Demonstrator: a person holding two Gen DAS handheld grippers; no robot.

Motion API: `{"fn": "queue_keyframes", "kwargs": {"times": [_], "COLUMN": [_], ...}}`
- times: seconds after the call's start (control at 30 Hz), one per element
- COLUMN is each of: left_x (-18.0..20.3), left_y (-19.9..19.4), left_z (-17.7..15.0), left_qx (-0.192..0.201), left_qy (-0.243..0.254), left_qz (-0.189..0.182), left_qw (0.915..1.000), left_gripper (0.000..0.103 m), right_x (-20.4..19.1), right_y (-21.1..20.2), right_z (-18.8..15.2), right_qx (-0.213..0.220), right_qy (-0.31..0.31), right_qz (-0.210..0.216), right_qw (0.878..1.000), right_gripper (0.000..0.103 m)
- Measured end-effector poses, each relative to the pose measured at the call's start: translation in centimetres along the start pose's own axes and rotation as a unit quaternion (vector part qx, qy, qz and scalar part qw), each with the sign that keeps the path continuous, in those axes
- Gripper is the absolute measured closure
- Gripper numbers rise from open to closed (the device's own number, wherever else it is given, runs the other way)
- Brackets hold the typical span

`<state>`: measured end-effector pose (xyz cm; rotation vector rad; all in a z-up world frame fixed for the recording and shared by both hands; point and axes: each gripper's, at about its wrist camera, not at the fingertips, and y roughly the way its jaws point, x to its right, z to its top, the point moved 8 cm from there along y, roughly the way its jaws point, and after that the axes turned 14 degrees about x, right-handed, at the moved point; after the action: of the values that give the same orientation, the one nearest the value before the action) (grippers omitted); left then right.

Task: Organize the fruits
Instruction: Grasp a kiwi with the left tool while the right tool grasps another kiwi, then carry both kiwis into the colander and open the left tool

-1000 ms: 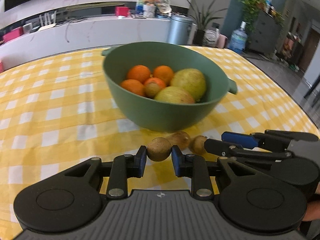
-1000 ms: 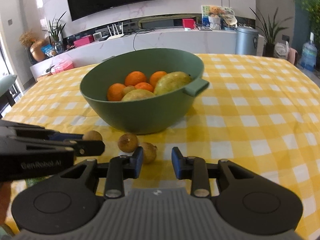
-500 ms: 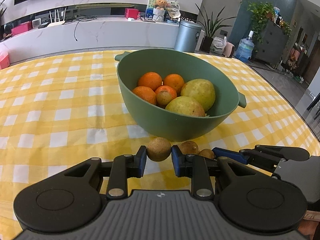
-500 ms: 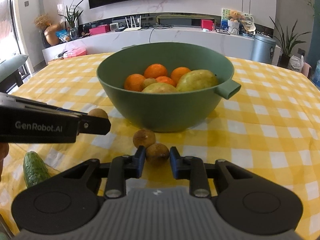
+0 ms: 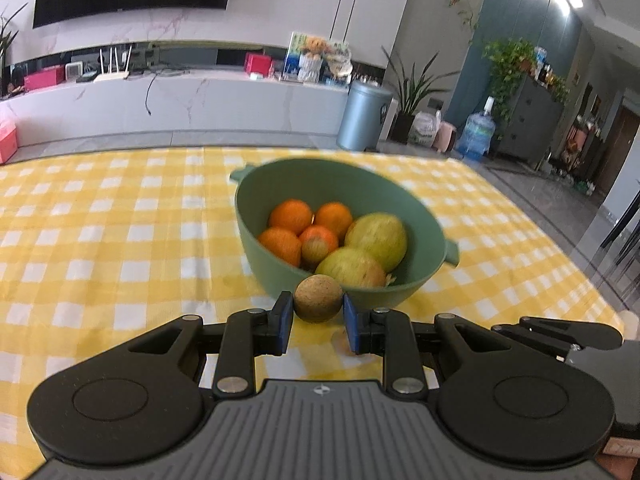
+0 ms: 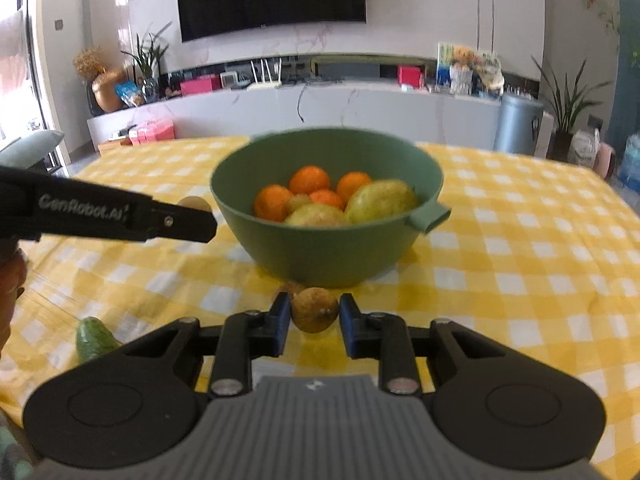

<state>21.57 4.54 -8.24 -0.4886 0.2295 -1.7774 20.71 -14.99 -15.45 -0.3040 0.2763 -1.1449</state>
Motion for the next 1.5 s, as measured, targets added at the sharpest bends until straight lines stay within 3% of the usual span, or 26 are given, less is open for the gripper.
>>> {"fn": "queue_keyframes", "kwargs": {"times": [0.33,0.67,1.0,1.2,1.5], "left_x": [1.0,0.7,-1.0,-0.9,-1.5], "left_y": [0.0,2.2,5.6,6.4,7.5], "left_z": [2.3,4.2,3.0,2.6,2.1], "left_qx": [0.026,0.037,-0.004,-0.013,-0.027], "left_qy": [0.011,0.016,-0.016,-0.006,-0.009], "left_qz": [-0.003,-0.001,-0.018,-0.018,-0.011], "left_qw": [0.9996,0.9992,0.9997,0.9997,0.9995], "left_gripper": [0.073,0.073,0.073,0.073,0.073], "right_x": [0.0,1.4,2.1,2.6,2.2], "right_y": [-2.0,0.0,4.1,6.5,9.6], "right_z": [4.1,7.1,7.1,6.8,6.5], "right_qx": [0.068,0.09,0.043,0.008,-0.017], "right_qy": [-0.017,-0.023,-0.018,-0.002,-0.041], "right_qz": [0.002,-0.008,0.012,0.029,0.054], "right_qw": [0.998,0.996,0.999,1.0,0.998], "right_gripper": [0.08,0.08,0.08,0.08,0.08]}}
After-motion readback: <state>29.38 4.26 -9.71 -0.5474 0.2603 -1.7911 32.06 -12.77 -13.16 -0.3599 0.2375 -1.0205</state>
